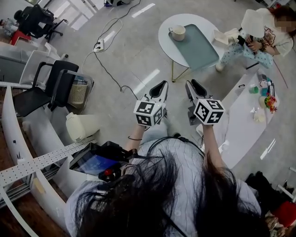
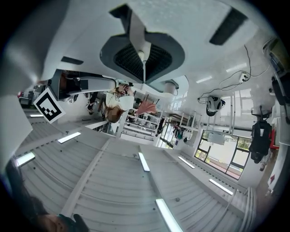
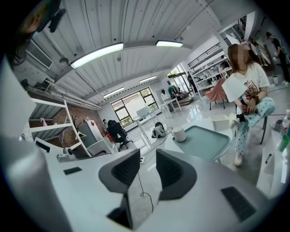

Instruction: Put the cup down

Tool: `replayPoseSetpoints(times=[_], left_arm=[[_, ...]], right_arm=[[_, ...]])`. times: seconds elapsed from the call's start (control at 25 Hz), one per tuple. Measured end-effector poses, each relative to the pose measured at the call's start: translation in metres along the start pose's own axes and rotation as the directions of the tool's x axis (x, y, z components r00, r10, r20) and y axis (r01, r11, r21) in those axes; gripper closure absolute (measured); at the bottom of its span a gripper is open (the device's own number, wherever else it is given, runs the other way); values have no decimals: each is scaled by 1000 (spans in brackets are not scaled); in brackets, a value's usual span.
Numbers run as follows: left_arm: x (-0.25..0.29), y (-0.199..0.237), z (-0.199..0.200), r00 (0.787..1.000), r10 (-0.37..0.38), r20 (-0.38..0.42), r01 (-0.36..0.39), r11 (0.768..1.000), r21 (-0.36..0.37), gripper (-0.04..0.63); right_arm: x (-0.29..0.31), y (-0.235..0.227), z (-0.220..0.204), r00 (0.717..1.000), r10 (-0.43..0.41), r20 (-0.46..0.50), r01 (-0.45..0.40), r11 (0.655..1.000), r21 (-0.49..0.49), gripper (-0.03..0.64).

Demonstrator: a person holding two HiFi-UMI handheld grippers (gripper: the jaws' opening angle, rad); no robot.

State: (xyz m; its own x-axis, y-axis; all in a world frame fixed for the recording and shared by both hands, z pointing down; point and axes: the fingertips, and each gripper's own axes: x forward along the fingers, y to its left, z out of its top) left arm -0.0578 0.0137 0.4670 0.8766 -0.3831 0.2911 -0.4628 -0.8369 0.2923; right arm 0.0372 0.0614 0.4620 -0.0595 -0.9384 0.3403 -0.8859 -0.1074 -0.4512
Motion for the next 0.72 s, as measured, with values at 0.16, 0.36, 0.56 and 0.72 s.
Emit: replayPoseSetpoints(times=[0.16,0.36,0.56,0.72], left_arm=[[-14,-23,-10,1000,9,-3,-9,1000,16,575],[-31,-51,-29,1000,20,-13,-20,999,31,575],[-52,-82,-48,1000,22,-13,-22,999,44,575],[-74,-103,-66,1000,23,-18,-22,999,42,575]], right_arm=[[-24,-1,-10,1000,11,8,-10,1000,-16,497],[-54,1,-23,999,34,23,-34,999,-18,506],[-85,11,-37,997,68,30,-68,997,-25,520],[-110,22,-52,996,85,30,-84,996,-28,527]])
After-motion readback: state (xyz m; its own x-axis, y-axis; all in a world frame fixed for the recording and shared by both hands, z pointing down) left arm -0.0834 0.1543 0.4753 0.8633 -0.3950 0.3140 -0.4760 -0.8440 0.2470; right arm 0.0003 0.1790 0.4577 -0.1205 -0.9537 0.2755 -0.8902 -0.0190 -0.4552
